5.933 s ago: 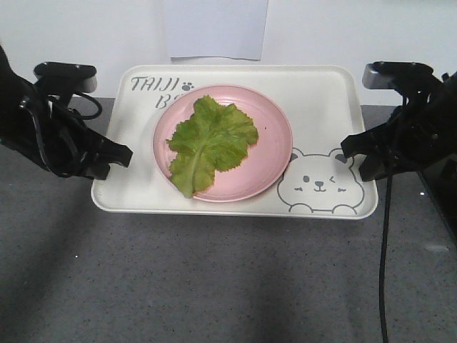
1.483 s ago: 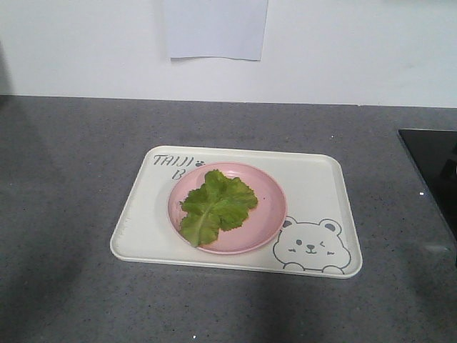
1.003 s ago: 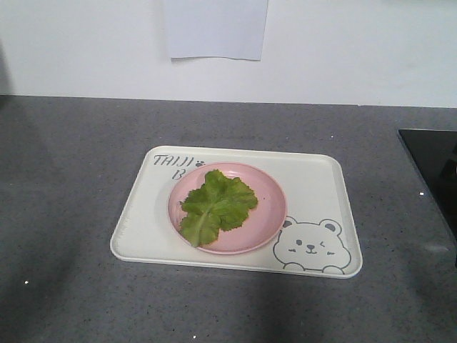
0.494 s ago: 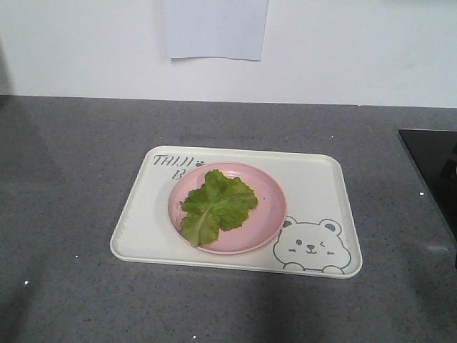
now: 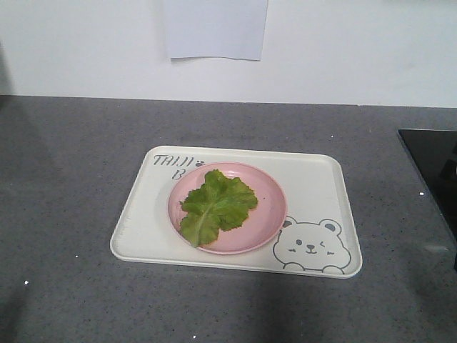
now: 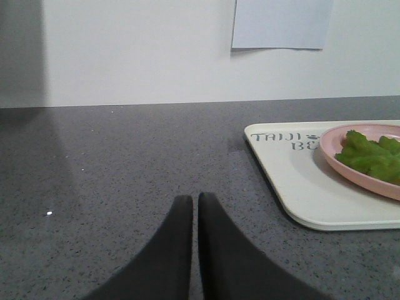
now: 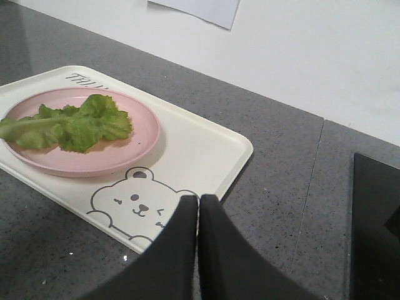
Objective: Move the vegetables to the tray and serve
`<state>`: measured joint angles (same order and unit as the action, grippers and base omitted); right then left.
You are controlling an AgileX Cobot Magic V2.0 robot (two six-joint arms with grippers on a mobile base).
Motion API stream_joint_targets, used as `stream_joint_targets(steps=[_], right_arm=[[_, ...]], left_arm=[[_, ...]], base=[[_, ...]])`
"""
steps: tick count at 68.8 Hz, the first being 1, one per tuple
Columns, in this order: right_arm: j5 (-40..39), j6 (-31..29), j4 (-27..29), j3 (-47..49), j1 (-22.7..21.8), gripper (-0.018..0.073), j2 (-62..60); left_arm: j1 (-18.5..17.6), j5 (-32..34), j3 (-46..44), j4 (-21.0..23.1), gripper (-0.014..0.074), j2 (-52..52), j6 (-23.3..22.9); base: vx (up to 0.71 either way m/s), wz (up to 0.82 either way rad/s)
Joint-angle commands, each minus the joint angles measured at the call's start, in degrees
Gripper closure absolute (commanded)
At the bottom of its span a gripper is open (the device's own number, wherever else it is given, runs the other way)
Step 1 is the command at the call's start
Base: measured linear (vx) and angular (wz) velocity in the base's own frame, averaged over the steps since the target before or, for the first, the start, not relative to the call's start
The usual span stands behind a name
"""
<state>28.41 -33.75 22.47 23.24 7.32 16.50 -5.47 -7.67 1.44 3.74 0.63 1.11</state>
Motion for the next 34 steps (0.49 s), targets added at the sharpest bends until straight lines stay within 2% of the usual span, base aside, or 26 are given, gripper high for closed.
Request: stream_joint_targets(steps=[1, 34], right_arm=[[-3.34, -0.54, 0.72, 1.48, -0.03, 0.0565, 0.50], [-3.34, -0.54, 0.72, 1.48, -0.03, 0.0565, 0.50]], left_arm=[[0.01, 3.57, 1.31, 0.64, 0.0602, 0.87, -0.56], [0.01, 3.57, 1.31, 0.64, 0.0602, 0.87, -0.56]], base=[[0.00, 0.00], [0.00, 0.00]])
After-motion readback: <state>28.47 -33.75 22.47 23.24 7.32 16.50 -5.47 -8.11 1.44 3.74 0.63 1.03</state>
